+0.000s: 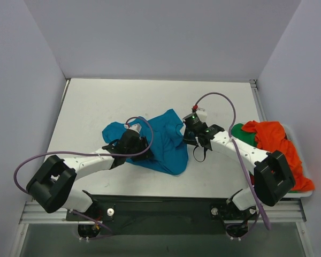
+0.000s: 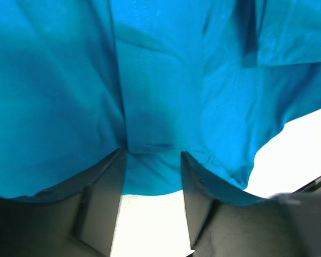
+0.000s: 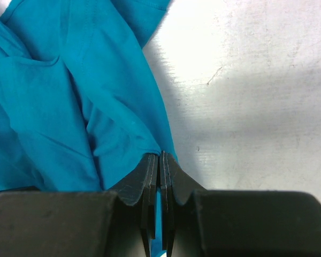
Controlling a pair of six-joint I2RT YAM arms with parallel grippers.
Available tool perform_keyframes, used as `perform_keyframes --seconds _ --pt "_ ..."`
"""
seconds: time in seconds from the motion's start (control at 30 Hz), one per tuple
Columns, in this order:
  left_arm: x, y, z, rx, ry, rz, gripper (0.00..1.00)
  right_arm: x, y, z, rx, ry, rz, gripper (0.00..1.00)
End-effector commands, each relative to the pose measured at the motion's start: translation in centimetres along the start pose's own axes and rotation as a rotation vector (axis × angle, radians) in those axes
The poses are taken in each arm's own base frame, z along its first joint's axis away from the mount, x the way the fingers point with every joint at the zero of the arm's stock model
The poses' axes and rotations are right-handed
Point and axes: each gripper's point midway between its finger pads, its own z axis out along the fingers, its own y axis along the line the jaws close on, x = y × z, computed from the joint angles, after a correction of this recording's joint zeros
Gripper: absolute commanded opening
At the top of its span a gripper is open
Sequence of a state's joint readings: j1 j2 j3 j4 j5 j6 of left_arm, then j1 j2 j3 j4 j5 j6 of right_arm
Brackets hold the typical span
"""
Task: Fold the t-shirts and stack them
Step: Flatten out the tshirt
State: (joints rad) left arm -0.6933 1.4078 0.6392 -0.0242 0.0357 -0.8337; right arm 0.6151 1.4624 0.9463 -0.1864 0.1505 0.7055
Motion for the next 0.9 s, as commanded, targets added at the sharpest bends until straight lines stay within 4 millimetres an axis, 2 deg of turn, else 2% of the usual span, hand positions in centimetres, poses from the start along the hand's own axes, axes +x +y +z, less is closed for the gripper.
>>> perform_keyframes --seconds 0.0,0.17,0.2,0.23,0.43,0.57,0.63,0.73,0.77,0.87 --pt "-1.5 -2.3 0.1 0.074 -0.044 0.013 0.53 -0.4 -1.0 -0.6 0.028 -0.028 0.015 0.00" --pt "-1.7 -1.8 0.6 0.023 -0.045 0.015 0.48 -0.1 -1.3 -0.4 0.032 -0.022 0.019 0.00" --pt "-0.9 -0.8 0.9 -0.022 -0.008 0.014 0.47 -0.1 -1.2 -0.3 0.030 -0.022 0.019 0.00" --pt "-0.9 -0.9 0.9 -0.022 -0.006 0.015 0.47 -0.1 -1.3 -0.3 0.029 -0.022 0.020 0.00" --pt "-0.6 -0.3 2.0 -0.042 -0.006 0.021 0.60 -0.1 -1.1 -0.4 0.015 -0.019 0.022 0.00" --pt "-0.3 0.0 2.1 -0.048 0.005 0.023 0.63 0.0 -1.2 -0.3 0.017 -0.017 0.022 0.00" --pt "-0.8 -0.7 2.2 -0.016 -0.017 0.019 0.63 0.0 -1.3 -0.3 0.016 -0.017 0.022 0.00" --pt "-0.8 -1.6 2.1 0.028 -0.020 0.022 0.56 -0.1 -1.3 -0.4 0.017 -0.018 0.026 0.00" --pt "-1.0 -2.0 2.1 0.040 -0.026 0.021 0.51 -0.2 -1.4 -0.3 0.018 -0.020 0.028 0.00" --pt "-1.1 -2.6 2.1 0.064 -0.024 0.026 0.48 -0.3 -1.6 -0.4 0.019 -0.024 0.033 0.00"
